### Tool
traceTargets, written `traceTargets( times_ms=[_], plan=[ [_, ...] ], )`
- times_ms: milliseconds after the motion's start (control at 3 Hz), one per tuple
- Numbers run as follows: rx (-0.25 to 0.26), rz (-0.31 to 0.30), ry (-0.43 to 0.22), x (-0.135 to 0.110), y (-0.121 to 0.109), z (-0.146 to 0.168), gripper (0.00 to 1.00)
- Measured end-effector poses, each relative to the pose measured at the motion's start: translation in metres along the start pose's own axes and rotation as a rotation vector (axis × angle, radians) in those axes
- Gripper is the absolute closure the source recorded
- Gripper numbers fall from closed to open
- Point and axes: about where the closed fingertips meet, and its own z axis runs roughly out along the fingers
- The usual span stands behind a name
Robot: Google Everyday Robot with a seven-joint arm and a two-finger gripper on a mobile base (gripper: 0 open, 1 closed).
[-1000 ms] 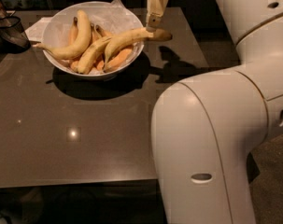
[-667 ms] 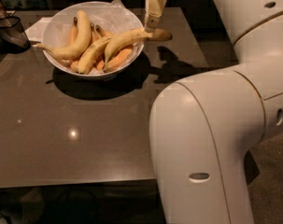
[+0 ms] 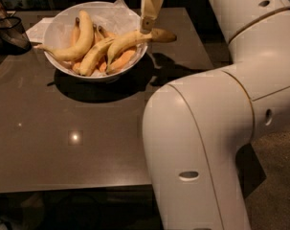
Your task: Pick banana from white bowl
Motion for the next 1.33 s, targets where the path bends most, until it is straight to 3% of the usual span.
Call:
traceTargets(
  times_ms=[333, 667, 1333],
  plan=[
    [-0.025, 0.020, -0.008, -0.007, 0.003, 0.007, 0.33],
    [-0.045, 0.044, -0.013, -0.010, 0.004, 0.015, 0.39],
    [-0.100, 0.100, -0.020, -0.006, 0.010, 0.034, 0.40]
  ],
)
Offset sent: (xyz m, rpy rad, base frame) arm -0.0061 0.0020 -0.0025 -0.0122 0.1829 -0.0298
